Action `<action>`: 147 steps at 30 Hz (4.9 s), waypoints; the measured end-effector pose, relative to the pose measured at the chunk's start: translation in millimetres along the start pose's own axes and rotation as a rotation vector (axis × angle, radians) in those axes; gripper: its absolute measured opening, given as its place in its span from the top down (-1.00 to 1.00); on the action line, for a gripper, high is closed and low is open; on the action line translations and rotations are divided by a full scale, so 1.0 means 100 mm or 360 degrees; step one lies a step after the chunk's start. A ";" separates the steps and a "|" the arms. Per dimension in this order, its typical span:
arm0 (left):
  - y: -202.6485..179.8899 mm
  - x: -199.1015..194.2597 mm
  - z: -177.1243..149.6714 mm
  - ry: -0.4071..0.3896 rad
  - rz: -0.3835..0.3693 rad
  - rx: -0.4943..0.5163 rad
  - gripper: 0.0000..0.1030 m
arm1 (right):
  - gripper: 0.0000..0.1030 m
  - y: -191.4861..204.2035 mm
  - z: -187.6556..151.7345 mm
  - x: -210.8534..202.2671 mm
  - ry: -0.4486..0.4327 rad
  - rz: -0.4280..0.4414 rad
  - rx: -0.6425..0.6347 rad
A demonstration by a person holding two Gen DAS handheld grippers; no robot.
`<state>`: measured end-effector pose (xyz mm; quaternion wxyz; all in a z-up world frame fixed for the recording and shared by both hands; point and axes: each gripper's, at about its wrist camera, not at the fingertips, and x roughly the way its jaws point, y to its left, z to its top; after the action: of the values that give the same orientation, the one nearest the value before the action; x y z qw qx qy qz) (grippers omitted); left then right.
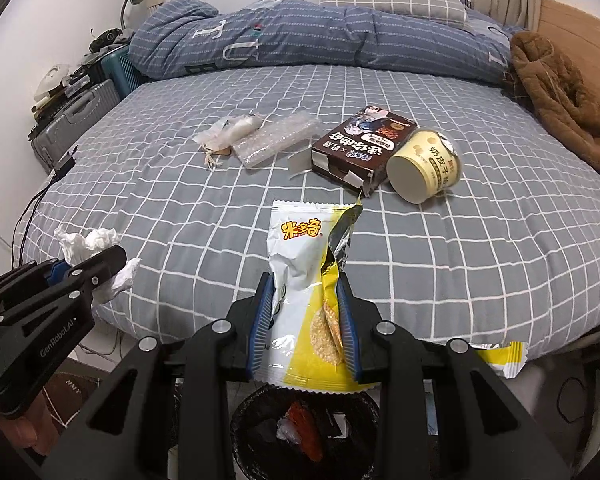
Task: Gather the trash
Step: 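Lift the tissue and yellow wrapper with both tools toward the bin, then carry the tissue and yellow wrapper with both tools over the bin, then open both tools to drop the yellow wrapper and tissue into the bin, then move both tools back over the bed toward the brown box and cup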
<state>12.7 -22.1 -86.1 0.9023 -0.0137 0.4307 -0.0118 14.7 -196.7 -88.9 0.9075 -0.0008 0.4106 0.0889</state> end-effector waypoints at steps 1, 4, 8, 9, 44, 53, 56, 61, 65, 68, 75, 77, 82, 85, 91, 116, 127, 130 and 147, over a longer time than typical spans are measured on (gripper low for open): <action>-0.01 -0.01 -0.02 0.0001 -0.0003 0.0000 0.62 | 0.41 0.00 -0.02 -0.01 0.0001 -0.0001 0.0000; -0.06 -0.04 -0.06 0.0004 -0.0010 0.0009 0.62 | 0.41 -0.02 -0.07 -0.07 0.0001 -0.0006 0.0002; -0.10 -0.08 -0.14 0.0010 -0.0023 0.0010 0.62 | 0.41 -0.03 -0.11 -0.11 -0.0001 -0.0006 0.0006; -0.11 -0.09 -0.15 0.0012 -0.0026 0.0011 0.62 | 0.41 -0.03 -0.13 -0.13 -0.0002 -0.0007 0.0008; -0.41 -0.19 -0.98 0.0147 -0.0116 0.0050 0.62 | 0.41 -0.19 -0.98 -0.30 0.0116 -0.0060 0.0052; -0.52 -0.06 -1.29 0.0240 -0.0144 0.0053 0.62 | 0.41 -0.26 -1.27 -0.21 0.0192 -0.0065 0.0075; -0.54 -0.02 -1.35 0.0258 -0.0141 0.0063 0.62 | 0.41 -0.27 -1.33 -0.18 0.0209 -0.0068 0.0082; -0.53 0.04 -1.44 0.0286 -0.0134 0.0065 0.62 | 0.41 -0.29 -1.42 -0.11 0.0242 -0.0067 0.0094; -0.51 0.09 -1.49 0.0312 -0.0135 0.0056 0.62 | 0.41 -0.29 -1.50 -0.01 0.0284 -0.0067 0.0094; -0.48 0.14 -1.52 0.0335 -0.0137 0.0038 0.62 | 0.41 -0.29 -1.55 0.08 0.0318 -0.0067 0.0093; -0.35 0.28 -1.60 0.0373 -0.0104 0.0001 0.62 | 0.41 -0.27 -1.70 0.36 0.0443 -0.0058 0.0094; -0.31 0.32 -1.63 0.0385 -0.0092 -0.0012 0.62 | 0.41 -0.26 -1.73 0.43 0.0469 -0.0054 0.0095; -0.21 0.43 -1.69 0.0416 -0.0056 -0.0034 0.62 | 0.25 -0.19 -1.77 0.55 0.0511 -0.0037 0.0075; -0.15 0.49 -1.71 0.0435 -0.0040 -0.0044 0.62 | 0.19 -0.14 -1.76 0.57 0.0504 -0.0038 0.0053; -0.17 0.57 -1.69 0.0452 -0.0043 -0.0044 0.62 | -0.05 -0.10 -1.76 0.57 0.0478 -0.0052 0.0017; -1.07 0.87 -1.85 0.0580 -0.0225 0.0223 0.62 | -0.84 -1.03 -1.91 0.19 0.0375 -0.0313 0.0238; -1.03 0.90 -1.89 0.0578 -0.0188 0.0214 0.27 | -0.84 -1.08 -1.94 0.22 0.0375 -0.0332 0.0290; -0.95 0.88 -1.88 0.0560 -0.0158 0.0193 0.05 | -0.84 -1.05 -1.93 0.21 0.0366 -0.0328 0.0282; -0.67 0.30 -1.44 0.0279 -0.0061 0.0124 -0.86 | -0.84 -0.84 -1.56 -0.05 0.0206 -0.0286 0.0209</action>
<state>-80.7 -92.1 -197.6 0.8606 0.0142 0.5069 -0.0470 -90.6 -291.5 -194.4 0.8815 0.0162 0.4715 -0.0201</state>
